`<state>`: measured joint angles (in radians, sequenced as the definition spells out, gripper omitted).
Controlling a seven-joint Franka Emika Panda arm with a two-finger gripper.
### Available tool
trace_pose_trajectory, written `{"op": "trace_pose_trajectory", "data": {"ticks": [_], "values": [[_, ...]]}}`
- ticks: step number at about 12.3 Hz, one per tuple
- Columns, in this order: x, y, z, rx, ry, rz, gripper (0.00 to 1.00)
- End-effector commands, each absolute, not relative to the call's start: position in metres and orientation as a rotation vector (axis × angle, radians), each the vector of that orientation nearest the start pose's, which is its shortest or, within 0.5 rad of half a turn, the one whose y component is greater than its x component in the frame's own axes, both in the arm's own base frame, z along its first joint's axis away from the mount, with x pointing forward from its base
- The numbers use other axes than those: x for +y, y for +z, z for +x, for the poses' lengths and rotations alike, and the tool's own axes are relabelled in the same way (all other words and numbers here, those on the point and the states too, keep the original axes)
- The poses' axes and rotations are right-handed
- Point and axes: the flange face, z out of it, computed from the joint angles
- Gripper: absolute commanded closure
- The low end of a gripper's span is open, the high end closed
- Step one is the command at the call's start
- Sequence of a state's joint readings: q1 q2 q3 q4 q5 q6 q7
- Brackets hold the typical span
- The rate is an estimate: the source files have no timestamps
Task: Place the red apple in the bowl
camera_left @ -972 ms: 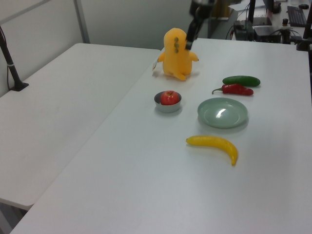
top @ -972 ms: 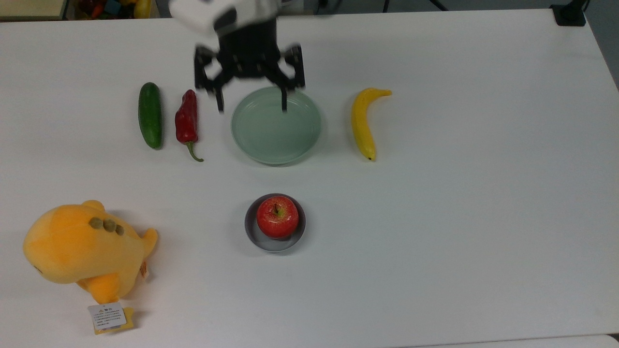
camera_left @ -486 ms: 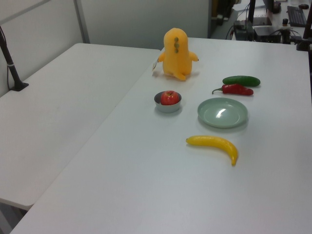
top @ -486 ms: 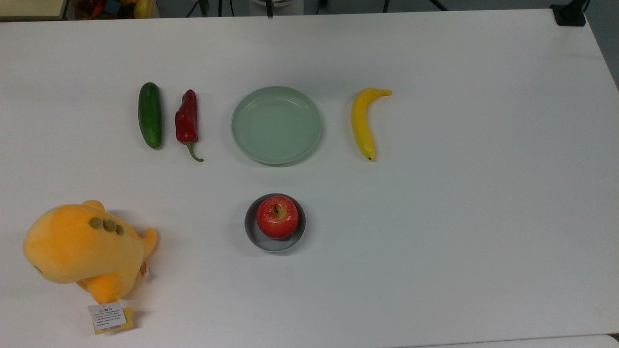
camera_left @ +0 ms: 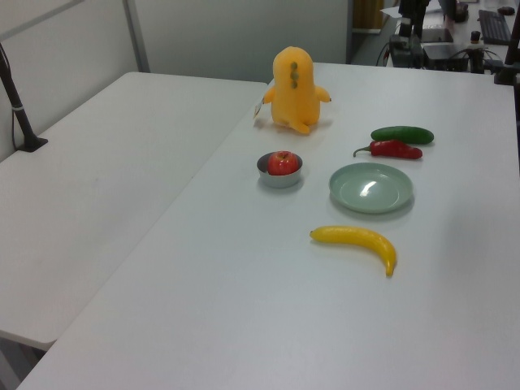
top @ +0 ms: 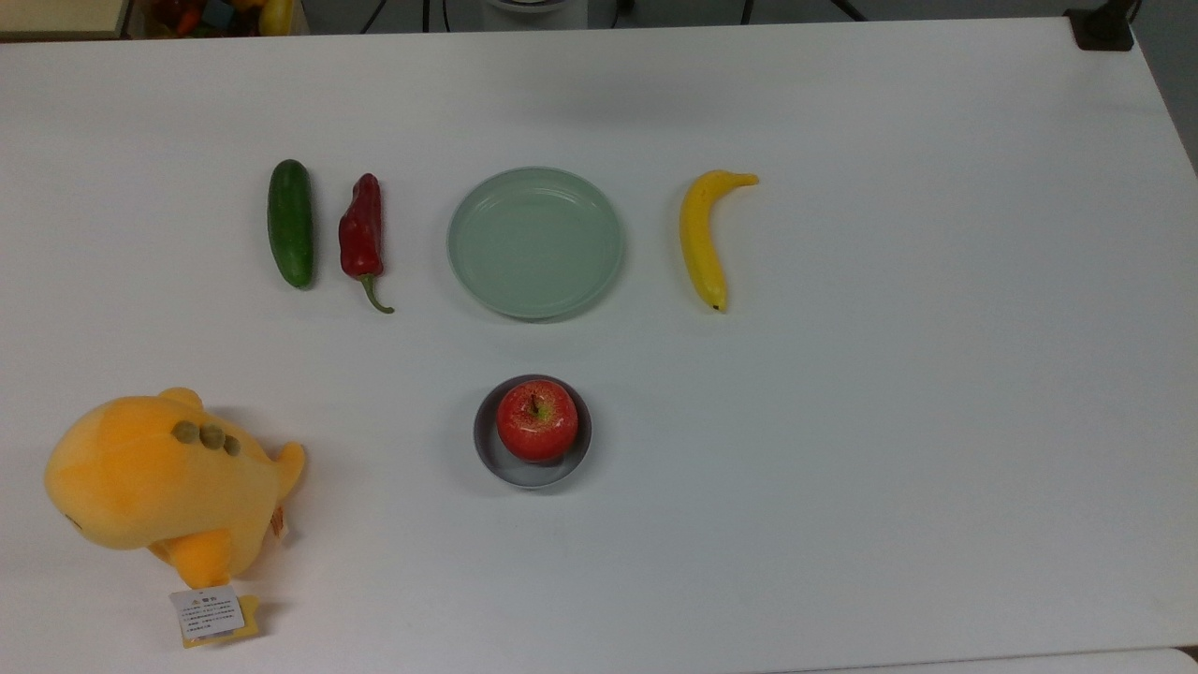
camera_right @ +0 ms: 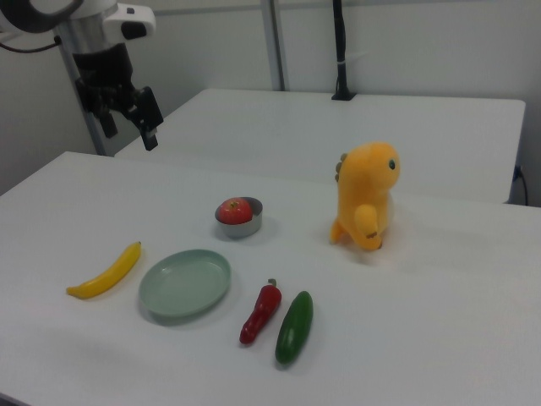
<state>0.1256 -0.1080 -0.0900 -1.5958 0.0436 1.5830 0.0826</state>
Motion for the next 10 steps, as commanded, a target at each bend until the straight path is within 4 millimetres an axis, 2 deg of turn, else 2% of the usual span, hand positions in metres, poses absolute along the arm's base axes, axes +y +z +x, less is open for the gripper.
{"op": "trace_pose_trajectory", "data": {"ticks": [1,4,10], "values": [[0.031,0.642,0.539,0.014,-0.139,-3.059,0.0],[0.035,0.632,0.551,-0.065,-0.154,-3.06,0.0],[0.04,0.632,0.549,-0.134,-0.146,-3.06,0.0]]}}
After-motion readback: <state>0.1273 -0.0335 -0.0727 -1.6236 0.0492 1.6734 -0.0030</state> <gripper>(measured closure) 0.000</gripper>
